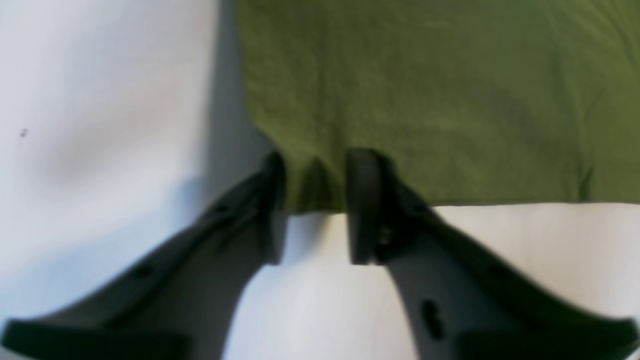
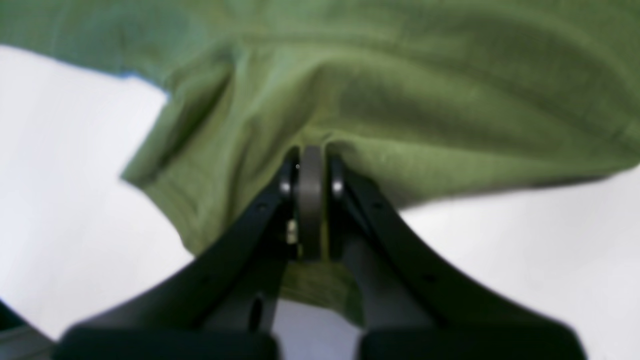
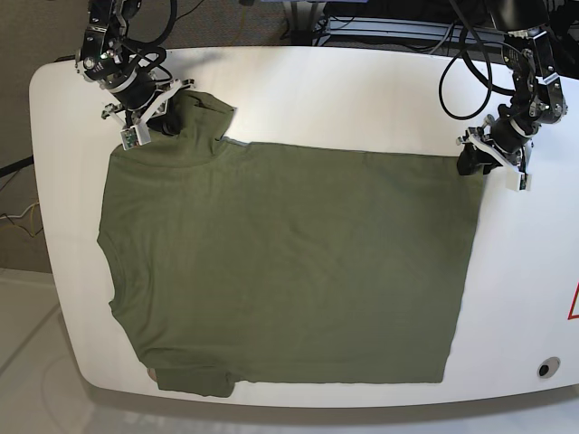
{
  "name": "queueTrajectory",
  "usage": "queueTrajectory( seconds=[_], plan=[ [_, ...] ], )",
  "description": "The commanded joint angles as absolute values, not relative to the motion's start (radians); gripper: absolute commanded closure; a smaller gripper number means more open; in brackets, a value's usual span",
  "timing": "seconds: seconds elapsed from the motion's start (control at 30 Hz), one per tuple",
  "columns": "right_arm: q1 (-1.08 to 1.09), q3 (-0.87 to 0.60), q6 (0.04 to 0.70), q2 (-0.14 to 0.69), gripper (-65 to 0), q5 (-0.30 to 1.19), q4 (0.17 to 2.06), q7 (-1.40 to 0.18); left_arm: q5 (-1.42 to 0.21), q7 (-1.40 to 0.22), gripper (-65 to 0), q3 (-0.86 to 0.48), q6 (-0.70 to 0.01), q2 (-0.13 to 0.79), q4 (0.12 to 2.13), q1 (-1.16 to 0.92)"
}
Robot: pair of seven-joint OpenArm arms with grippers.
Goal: Fold the T-shirt properly
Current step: 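Lift both shoulder corners and pull them over the shirt toward the hem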
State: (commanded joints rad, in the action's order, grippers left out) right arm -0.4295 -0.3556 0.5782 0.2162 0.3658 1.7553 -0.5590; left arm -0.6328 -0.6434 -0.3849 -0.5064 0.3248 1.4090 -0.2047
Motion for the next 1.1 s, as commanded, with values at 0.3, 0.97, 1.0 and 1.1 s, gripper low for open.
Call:
queueTrajectory(
  seconds=[0.3,0.97,1.0,1.1],
  plan=[
    [-0.506,-0.369,0.594,0.227,0.0,0.390,1.769,-0.549,-0.630,-0.672,0.0,-0.392,-0.528,0.345,1.491,-0.300],
    [-0.664,-0.463,0.693,0.233,0.0,0.449,1.974,-0.588,-0.644,-0.798,0.0,-0.410,-0.558,0.337,1.828,-0.455],
    [-0.662,-0.464,0.692,0.234,0.0,0.448,1.977,-0.587,-0.645,-0.796,0.0,-0.411,-0.558,0.336,1.828,-0.451],
    [-0.638,-0.468,0.682,0.235,0.0,0.443,1.975,-0.580,-0.645,-0.782,0.0,-0.410,-0.553,0.332,1.818,-0.426]
  ],
)
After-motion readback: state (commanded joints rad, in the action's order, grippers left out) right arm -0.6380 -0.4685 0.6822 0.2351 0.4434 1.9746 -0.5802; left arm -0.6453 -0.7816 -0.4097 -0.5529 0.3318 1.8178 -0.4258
